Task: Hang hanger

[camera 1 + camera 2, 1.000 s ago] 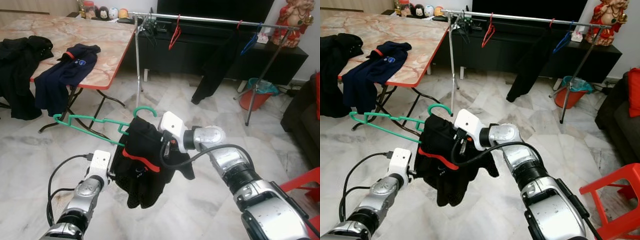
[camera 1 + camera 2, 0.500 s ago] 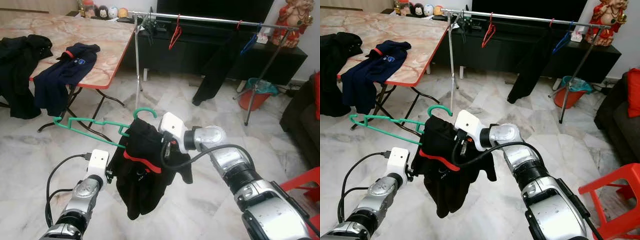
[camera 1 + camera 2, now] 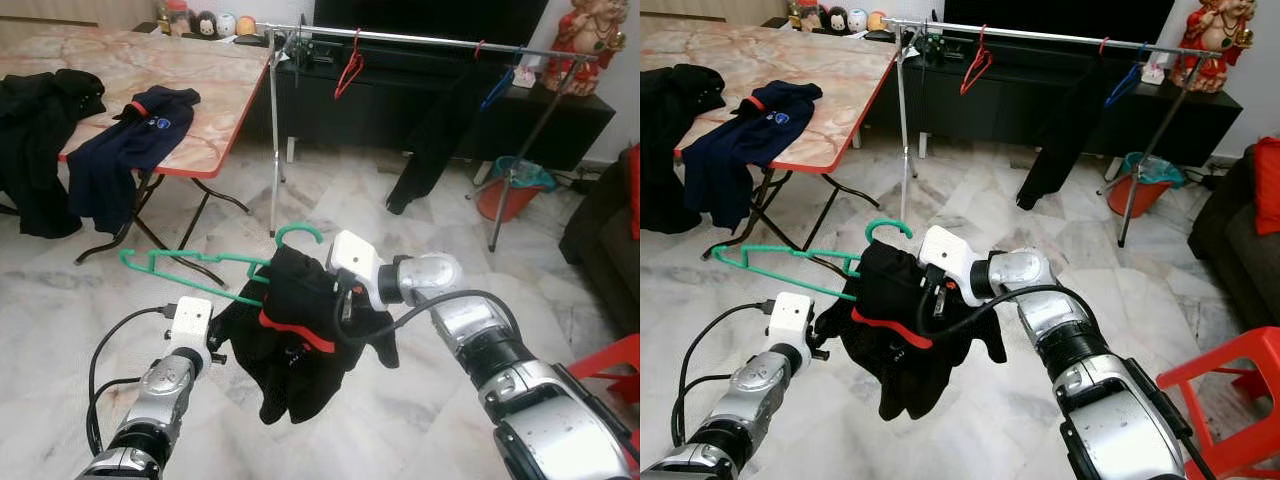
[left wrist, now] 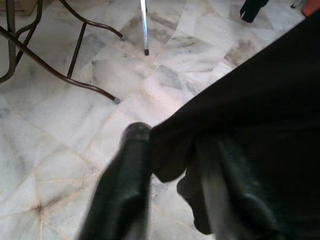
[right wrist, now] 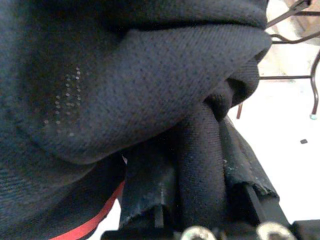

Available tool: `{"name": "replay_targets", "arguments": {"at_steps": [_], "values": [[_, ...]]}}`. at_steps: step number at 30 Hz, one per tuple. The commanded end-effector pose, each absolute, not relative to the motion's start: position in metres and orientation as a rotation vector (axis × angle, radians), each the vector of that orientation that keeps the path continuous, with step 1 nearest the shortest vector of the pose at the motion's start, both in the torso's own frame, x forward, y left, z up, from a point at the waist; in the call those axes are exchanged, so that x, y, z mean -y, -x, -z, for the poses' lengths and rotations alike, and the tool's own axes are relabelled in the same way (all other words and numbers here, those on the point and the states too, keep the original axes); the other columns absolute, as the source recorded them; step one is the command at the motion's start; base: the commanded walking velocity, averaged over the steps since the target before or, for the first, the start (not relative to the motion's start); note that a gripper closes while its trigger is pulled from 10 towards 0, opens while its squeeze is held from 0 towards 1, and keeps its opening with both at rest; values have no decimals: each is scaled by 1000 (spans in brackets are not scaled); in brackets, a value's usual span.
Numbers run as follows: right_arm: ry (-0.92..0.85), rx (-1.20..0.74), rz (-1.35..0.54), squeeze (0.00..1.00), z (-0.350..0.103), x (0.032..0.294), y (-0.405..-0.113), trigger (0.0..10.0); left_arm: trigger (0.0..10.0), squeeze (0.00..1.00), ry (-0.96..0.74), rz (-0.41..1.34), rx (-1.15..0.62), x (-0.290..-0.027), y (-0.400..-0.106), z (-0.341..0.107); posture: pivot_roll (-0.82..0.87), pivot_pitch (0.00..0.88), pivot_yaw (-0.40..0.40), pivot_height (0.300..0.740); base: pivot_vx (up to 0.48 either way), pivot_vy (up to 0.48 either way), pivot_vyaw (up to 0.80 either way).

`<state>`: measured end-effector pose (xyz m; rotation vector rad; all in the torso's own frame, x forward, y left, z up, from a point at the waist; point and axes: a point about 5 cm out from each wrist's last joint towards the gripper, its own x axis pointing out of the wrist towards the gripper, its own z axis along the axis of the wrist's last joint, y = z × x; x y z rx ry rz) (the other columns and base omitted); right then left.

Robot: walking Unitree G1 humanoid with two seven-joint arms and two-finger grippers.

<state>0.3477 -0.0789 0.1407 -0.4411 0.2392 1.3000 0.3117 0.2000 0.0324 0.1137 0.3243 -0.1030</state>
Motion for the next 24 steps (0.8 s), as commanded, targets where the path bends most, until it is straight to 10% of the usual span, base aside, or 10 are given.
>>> {"name": "replay_targets", "arguments": {"at_steps": [1,20,21,22,24], "values": [[465,-209,-1306,0,-147,83,-348,10000,0,0,-104,101,-339,-201,-309,-28,167,0,-106,740,0,0,0],[677,-357,-1208,0,-138,148,-354,10000,0,0,-144,68,-390,-222,-295,-18,165,0,-104,740,0,0,0],[669,-350,-1206,0,-139,148,-355,10000,4745,0,-134,84,-388,-220,-294,-18,165,0,-104,740,0,0,0],[663,-347,-1207,0,-139,147,-355,10000,4745,0,-127,114,-392,-217,-293,-17,168,0,-105,740,0,0,0],[655,-340,-1218,0,-139,144,-355,10000,10000,0,-93,202,-416,-209,-289,-12,169,0,-105,740,0,0,0]]}}
